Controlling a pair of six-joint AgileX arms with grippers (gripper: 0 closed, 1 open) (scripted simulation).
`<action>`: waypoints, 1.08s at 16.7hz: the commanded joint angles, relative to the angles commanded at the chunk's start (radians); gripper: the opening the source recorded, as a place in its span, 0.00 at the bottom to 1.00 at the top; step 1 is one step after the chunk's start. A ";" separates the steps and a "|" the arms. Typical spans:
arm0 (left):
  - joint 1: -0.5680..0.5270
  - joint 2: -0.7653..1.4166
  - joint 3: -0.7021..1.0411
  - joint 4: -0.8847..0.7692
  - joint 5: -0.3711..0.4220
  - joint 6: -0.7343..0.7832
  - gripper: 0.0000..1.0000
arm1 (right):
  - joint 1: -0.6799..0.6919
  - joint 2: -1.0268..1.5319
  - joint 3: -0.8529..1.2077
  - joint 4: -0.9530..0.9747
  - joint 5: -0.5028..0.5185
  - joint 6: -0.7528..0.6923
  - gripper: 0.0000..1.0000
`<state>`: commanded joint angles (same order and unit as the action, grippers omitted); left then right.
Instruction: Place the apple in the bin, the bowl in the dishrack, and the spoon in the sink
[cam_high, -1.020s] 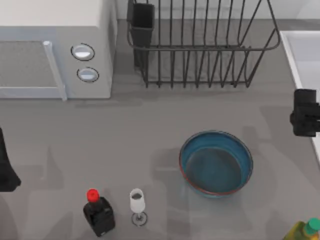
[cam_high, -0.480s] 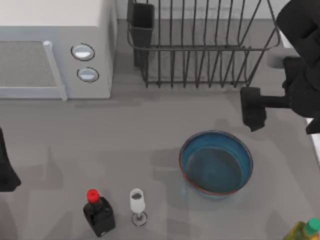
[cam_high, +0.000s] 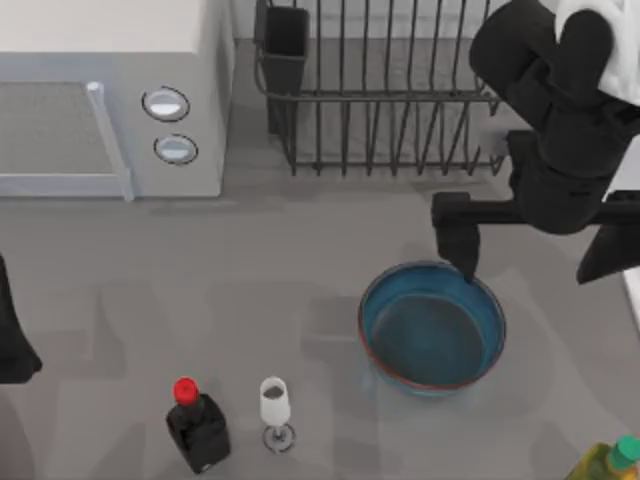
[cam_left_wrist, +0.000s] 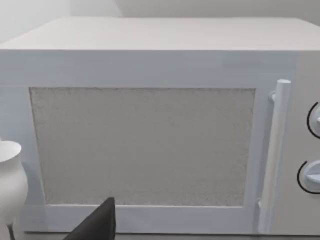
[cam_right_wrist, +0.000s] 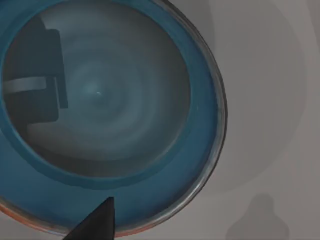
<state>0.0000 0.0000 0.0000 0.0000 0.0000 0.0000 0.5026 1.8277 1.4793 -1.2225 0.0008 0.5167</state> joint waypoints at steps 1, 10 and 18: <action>0.000 0.000 0.000 0.000 0.000 0.000 1.00 | 0.000 0.000 0.000 0.000 0.000 0.000 1.00; 0.000 0.000 0.000 0.000 0.000 0.000 1.00 | -0.001 0.039 -0.100 0.138 0.000 0.000 1.00; 0.000 0.000 0.000 0.000 0.000 0.000 1.00 | 0.003 0.111 -0.267 0.378 0.001 0.005 1.00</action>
<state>0.0000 0.0000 0.0000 0.0000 0.0000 0.0000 0.5055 1.9390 1.2125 -0.8444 0.0013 0.5213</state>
